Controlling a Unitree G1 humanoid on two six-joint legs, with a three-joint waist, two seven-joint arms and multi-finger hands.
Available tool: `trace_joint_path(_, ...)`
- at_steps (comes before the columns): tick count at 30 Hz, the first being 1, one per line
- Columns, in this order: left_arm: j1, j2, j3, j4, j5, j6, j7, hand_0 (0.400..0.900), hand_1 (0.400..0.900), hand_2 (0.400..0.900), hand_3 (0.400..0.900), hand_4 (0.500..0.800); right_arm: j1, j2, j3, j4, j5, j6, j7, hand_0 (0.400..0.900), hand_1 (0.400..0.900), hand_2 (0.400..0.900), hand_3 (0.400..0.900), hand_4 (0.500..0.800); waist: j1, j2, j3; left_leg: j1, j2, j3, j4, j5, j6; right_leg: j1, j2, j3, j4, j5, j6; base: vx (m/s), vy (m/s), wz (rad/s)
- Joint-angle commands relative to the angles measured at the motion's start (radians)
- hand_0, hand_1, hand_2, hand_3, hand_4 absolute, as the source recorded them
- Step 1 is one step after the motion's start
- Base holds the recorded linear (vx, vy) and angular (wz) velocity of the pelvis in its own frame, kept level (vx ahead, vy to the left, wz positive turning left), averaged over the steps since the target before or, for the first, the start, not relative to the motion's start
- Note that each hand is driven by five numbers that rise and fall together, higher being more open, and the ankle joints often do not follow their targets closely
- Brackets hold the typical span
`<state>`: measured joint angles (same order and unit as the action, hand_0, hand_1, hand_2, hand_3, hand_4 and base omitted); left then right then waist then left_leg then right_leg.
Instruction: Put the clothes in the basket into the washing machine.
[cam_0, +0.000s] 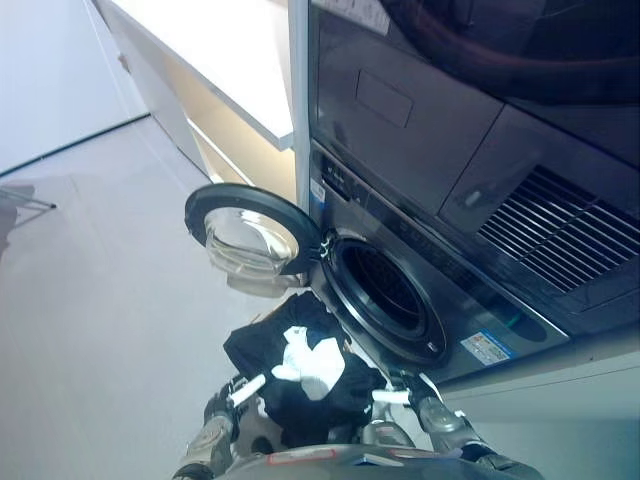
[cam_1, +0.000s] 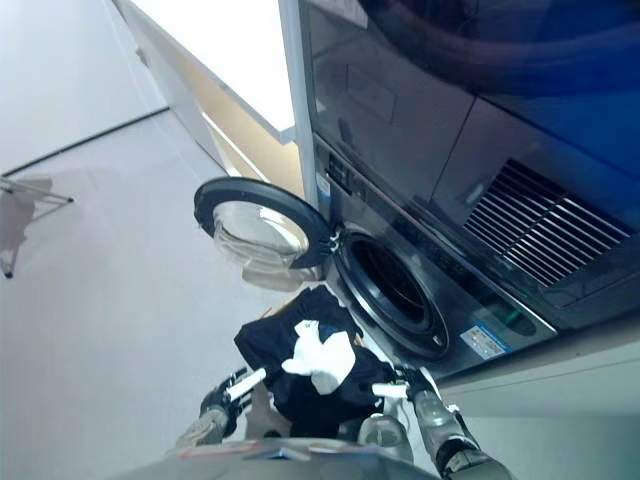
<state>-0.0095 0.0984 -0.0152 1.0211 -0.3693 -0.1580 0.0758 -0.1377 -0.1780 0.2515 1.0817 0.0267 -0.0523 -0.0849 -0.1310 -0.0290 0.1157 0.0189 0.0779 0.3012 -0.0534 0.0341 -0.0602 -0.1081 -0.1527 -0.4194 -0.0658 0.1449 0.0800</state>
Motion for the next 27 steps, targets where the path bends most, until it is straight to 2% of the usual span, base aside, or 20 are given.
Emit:
trace_joint_path(1, -0.031, 0.055, -0.039, -0.219, -0.038, -0.099, 0.045, 0.900, 0.900, 0.900, 0.900, 0.800, -0.175, -0.005, 0.060, -0.124, -0.010, -0.074, -0.026, 0.900, 0.900, 0.900, 0.900, 0.800, 0.004, -0.024, 0.090, -0.065, -0.018, -0.032, 0.045, -0.024, 0.027, -0.062, -0.015, 0.029, 0.040, -0.025, 0.099, -0.27, -0.009, 0.08)
trace_joint_path(2, -0.037, 0.077, -0.050, -0.319, -0.057, -0.122, 0.061, 0.900, 0.900, 0.900, 0.900, 0.800, -0.225, -0.016, 0.092, -0.198, -0.012, -0.085, -0.031, 0.900, 0.900, 0.900, 0.900, 0.800, 0.018, -0.030, 0.151, -0.139, -0.011, -0.051, 0.090, -0.029, 0.028, -0.137, -0.022, 0.027, 0.085, -0.031, 0.095, -0.20, -0.006, 0.06)
trace_joint_path(3, -0.037, 0.077, -0.050, -0.320, -0.057, -0.122, 0.062, 0.900, 0.900, 0.900, 0.900, 0.800, -0.226, -0.015, 0.092, -0.198, -0.012, -0.085, -0.031, 0.900, 0.900, 0.900, 0.900, 0.800, 0.017, -0.030, 0.147, -0.146, -0.011, -0.052, 0.094, -0.030, 0.028, -0.143, -0.023, 0.027, 0.088, -0.033, 0.095, -0.29, -0.026, 0.05)
trace_joint_path(5, -0.086, 0.115, -0.067, -0.463, -0.072, -0.154, 0.102, 0.900, 0.900, 0.900, 0.900, 0.800, -0.341, -0.024, 0.149, -0.252, -0.038, -0.096, -0.049, 0.900, 0.900, 0.900, 0.900, 0.800, 0.043, -0.049, 0.212, -0.291, 0.006, -0.083, 0.178, -0.029, 0.029, -0.284, -0.047, 0.015, 0.160, -0.038, 0.086, -0.30, -0.077, 0.21)
trace_joint_path(7, -0.105, 0.123, -0.068, -0.498, -0.068, -0.164, 0.120, 0.900, 0.900, 0.900, 0.900, 0.800, -0.383, -0.020, 0.161, -0.257, -0.053, -0.096, -0.052, 0.900, 0.900, 0.900, 0.900, 0.800, 0.049, -0.052, 0.219, -0.338, 0.007, -0.091, 0.194, -0.031, 0.031, -0.334, -0.053, 0.006, 0.180, -0.041, 0.084, -0.18, -0.051, 0.23)
trace_joint_path(9, -0.179, 0.146, -0.084, -0.618, -0.060, -0.186, 0.167, 0.900, 0.900, 0.900, 0.900, 0.800, -0.510, -0.018, 0.191, -0.235, -0.092, -0.093, -0.091, 0.900, 0.900, 0.900, 0.900, 0.800, 0.078, -0.066, 0.270, -0.497, 0.007, -0.111, 0.293, -0.045, 0.038, -0.464, -0.078, -0.008, 0.255, -0.051, 0.078, -0.24, -0.088, 0.35)
trace_joint_path(10, -0.210, 0.153, -0.090, -0.652, -0.047, -0.194, 0.189, 0.900, 0.900, 0.900, 0.900, 0.800, -0.549, -0.022, 0.195, -0.228, -0.102, -0.092, -0.102, 0.900, 0.900, 0.900, 0.900, 0.800, 0.089, -0.065, 0.281, -0.542, 0.012, -0.133, 0.340, -0.085, 0.031, -0.503, -0.078, -0.002, 0.297, -0.079, 0.089, -0.22, -0.110, 0.35)
trace_joint_path(14, -0.328, 0.202, -0.098, -0.790, 0.029, -0.232, 0.265, 0.900, 0.900, 0.900, 0.900, 0.800, -0.736, -0.077, 0.198, -0.171, -0.143, -0.104, -0.162, 0.900, 0.900, 0.900, 0.900, 0.800, 0.125, -0.056, 0.331, -0.794, 0.003, -0.168, 0.493, -0.124, 0.048, -0.716, -0.109, -0.021, 0.416, -0.098, 0.084, -0.22, -0.058, 0.23)
trace_joint_path(19, -0.462, 0.218, -0.118, -0.909, 0.086, -0.263, 0.345, 0.900, 0.900, 0.900, 0.900, 0.800, -0.942, -0.122, 0.203, -0.057, -0.191, -0.096, -0.249, 0.900, 0.900, 0.900, 0.900, 0.800, 0.159, -0.024, 0.362, -1.049, -0.015, -0.194, 0.626, -0.147, 0.072, -0.960, -0.136, -0.045, 0.588, -0.149, 0.066, -0.15, 0.005, 0.21)
trace_joint_path(20, -0.469, 0.218, -0.118, -0.908, 0.088, -0.262, 0.348, 0.900, 0.900, 0.900, 0.900, 0.800, -0.951, -0.122, 0.203, -0.050, -0.191, -0.099, -0.251, 0.900, 0.900, 0.900, 0.900, 0.800, 0.158, -0.022, 0.357, -1.068, -0.015, -0.196, 0.639, -0.152, 0.073, -0.978, -0.140, -0.044, 0.601, -0.155, 0.066, -0.12, 0.041, 0.10)
trace_joint_path(21, -0.501, 0.212, -0.140, -0.950, 0.087, -0.277, 0.364, 0.900, 0.900, 0.900, 0.900, 0.800, -0.998, -0.124, 0.204, 0.001, -0.195, -0.089, -0.276, 0.900, 0.900, 0.900, 0.900, 0.800, 0.175, -0.005, 0.378, -1.130, -0.022, -0.203, 0.682, -0.160, 0.082, -1.052, -0.152, -0.050, 0.665, -0.172, 0.058, -0.07, 0.042, 0.03)
trace_joint_path(27, -0.565, 0.225, -0.194, -1.035, 0.103, -0.301, 0.404, 0.900, 0.900, 0.900, 0.900, 0.800, -1.092, -0.120, 0.205, 0.157, -0.208, -0.076, -0.331, 0.900, 0.900, 0.900, 0.900, 0.800, 0.214, 0.055, 0.403, -1.332, -0.044, -0.218, 0.841, -0.190, 0.099, -1.288, -0.226, -0.016, 0.879, -0.242, 0.027, -0.09, 0.044, 0.10)
